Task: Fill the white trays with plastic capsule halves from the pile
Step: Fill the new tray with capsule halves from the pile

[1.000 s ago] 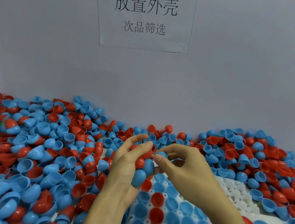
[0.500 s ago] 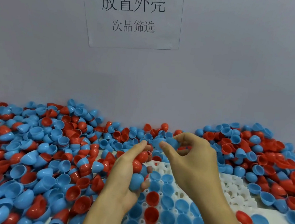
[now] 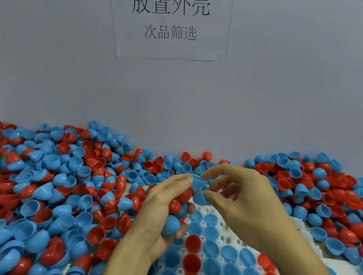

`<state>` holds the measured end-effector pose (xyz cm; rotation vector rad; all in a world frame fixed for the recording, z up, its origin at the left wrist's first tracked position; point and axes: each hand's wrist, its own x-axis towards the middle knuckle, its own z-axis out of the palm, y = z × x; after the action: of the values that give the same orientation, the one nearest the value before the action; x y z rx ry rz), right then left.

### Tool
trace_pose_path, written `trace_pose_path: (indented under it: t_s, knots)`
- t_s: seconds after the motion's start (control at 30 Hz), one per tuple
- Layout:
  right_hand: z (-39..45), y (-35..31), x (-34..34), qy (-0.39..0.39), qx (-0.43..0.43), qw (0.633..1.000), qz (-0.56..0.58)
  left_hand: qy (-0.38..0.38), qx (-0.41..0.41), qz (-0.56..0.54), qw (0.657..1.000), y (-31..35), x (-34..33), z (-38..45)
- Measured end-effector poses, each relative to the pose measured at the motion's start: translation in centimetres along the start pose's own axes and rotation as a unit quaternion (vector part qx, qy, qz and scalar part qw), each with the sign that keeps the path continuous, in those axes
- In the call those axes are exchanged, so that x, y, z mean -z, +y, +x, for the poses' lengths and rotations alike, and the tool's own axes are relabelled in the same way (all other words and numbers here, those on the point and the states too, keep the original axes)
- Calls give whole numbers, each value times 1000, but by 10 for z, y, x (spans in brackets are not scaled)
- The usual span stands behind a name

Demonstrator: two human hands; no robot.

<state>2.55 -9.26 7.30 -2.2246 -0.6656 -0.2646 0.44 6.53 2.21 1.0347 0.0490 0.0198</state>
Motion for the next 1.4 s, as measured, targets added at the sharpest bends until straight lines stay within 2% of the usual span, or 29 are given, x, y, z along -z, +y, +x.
trace_pose_path:
  t_s: [0.13, 0.3, 0.43, 0.6, 0.83, 0.93, 1.03, 1.17, 1.27, 1.4]
  knots:
    - [-2, -1, -1, 1, -2, 1000, -30, -39, -14, 51, 998, 1, -3, -3]
    - [5, 9, 8, 27, -37, 996, -73, 29, -17, 26, 999, -1, -4, 2]
    - [14, 30, 13, -51, -110, 975, -188, 81, 5, -1, 997, -1, -2, 4]
    - [16, 42, -12, -145, -170, 926, -303, 87, 23, -33, 995, 1, -3, 4]
    - [10, 45, -25, -195, -179, 906, -330, 74, 15, -90, 993, 4, -4, 2]
    - [9, 42, -17, -200, -177, 909, -321, 67, 11, -107, 992, 3, -2, 3]
    - [8, 35, -7, -150, -160, 932, -289, 68, 8, -97, 993, 0, -1, 4]
    - [2, 15, -5, -63, -78, 991, -83, 60, -4, -37, 997, -1, -4, 4]
    - [-5, 1, -10, -61, -53, 994, 77, 53, -13, 7, 998, -3, -8, 4]
    - [-8, 4, -15, -29, -47, 996, 68, 51, -18, 36, 998, -7, -11, 6]
